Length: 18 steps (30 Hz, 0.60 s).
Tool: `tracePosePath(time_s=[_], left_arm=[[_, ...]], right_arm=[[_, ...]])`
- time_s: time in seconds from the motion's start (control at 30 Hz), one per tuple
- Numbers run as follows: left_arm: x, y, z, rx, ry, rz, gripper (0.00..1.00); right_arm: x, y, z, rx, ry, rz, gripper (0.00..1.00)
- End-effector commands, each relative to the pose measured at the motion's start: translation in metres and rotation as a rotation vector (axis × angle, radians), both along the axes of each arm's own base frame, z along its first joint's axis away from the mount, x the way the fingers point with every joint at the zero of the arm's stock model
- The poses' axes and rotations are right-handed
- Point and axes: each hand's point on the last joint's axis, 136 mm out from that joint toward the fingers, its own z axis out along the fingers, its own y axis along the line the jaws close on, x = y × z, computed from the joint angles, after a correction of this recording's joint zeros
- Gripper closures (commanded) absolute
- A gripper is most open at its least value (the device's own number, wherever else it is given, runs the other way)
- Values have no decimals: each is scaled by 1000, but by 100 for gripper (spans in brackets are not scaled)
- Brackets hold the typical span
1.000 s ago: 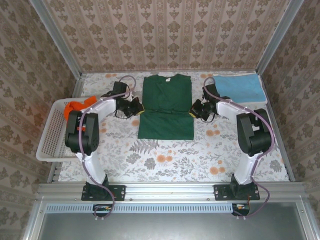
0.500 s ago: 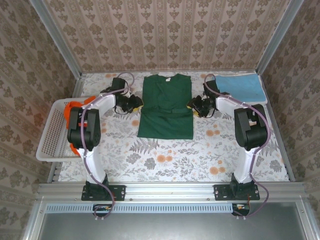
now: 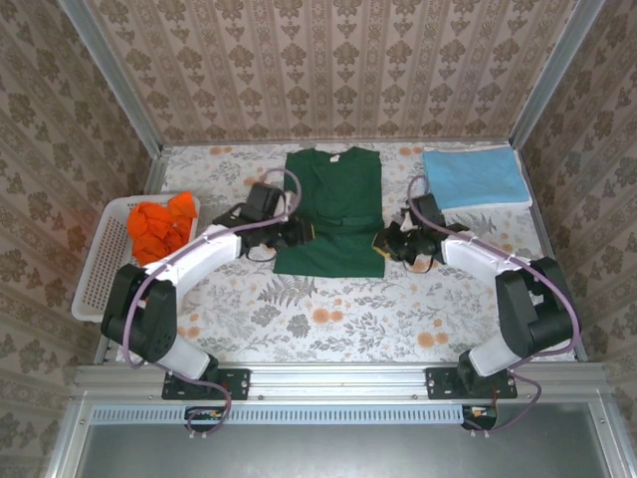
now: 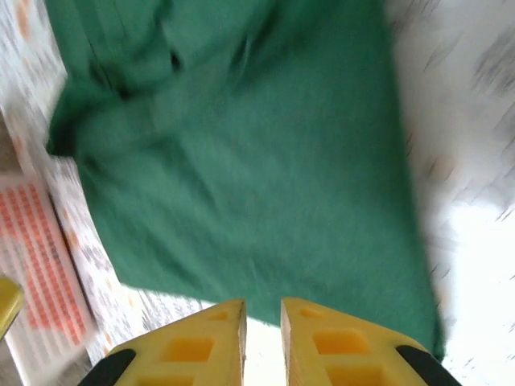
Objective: Fold and stack the t-shirts
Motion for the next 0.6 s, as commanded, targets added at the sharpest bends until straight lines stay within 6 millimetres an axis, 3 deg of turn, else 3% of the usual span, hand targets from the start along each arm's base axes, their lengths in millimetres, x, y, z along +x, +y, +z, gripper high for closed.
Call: tracePosePath(time_s=[0.0, 0.23, 0.4, 0.57], left_arm=[[4, -5, -24, 29, 23, 18, 71], [-3, 8, -79, 187, 89, -5, 74], [-23, 18, -92, 231, 109, -21, 75], [-53, 31, -99, 268, 142, -36, 74]], right_arm=[[-7, 20, -12, -10, -12, 58, 80], [-17, 29, -56, -89, 64, 86, 82], [-35, 16, -80, -158, 119, 95, 83], [-65, 6, -89, -185, 148, 119, 83]])
